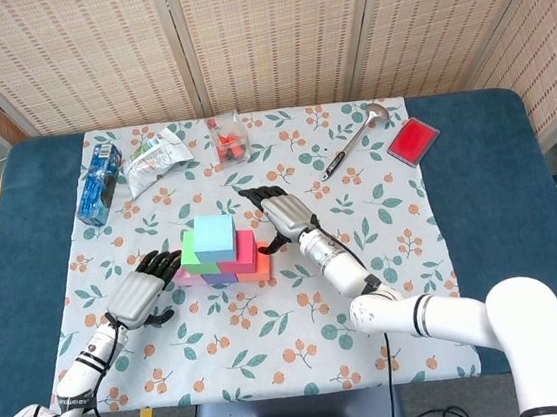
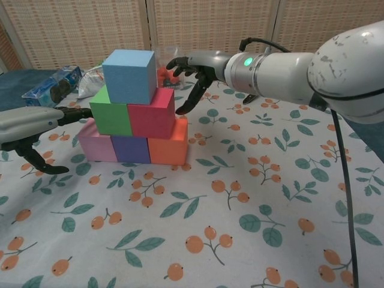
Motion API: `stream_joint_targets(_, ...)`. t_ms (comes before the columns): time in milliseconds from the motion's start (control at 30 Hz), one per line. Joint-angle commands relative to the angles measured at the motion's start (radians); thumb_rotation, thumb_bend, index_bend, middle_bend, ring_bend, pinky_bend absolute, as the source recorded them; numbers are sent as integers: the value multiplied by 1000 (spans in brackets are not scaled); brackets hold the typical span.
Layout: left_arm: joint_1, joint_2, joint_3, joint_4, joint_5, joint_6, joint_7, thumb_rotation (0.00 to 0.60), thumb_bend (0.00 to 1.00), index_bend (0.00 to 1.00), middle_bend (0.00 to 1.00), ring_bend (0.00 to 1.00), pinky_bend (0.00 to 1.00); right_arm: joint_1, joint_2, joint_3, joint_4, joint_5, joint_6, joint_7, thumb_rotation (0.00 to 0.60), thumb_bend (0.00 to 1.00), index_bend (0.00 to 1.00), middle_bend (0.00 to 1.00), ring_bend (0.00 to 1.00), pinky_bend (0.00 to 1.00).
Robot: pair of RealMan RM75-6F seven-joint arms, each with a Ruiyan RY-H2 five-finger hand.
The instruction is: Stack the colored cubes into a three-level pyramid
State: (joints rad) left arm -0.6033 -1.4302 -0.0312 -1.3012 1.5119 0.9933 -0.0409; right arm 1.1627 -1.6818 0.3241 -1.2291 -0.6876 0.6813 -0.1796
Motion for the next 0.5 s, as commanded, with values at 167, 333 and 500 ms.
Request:
stream_joint_targets(167, -4, 2, 5, -4, -2, -2, 8, 600, 246, 34, 0, 0, 42, 4, -10, 2, 7, 5, 2, -2, 600, 52, 0, 56, 0, 4)
stream_joint_targets(333, -3, 5, 11, -11, -3, 1, 12, 600, 246, 34, 0, 0, 42, 5, -13, 2, 6, 3, 4, -4, 600, 52, 0, 56, 0, 4)
stream_joint_targets(500, -2, 5, 14, -12, -5, 3, 16, 600, 246, 34, 0, 0, 42, 7, -16, 0, 7, 5, 4, -9, 600, 52, 0, 56, 0, 4)
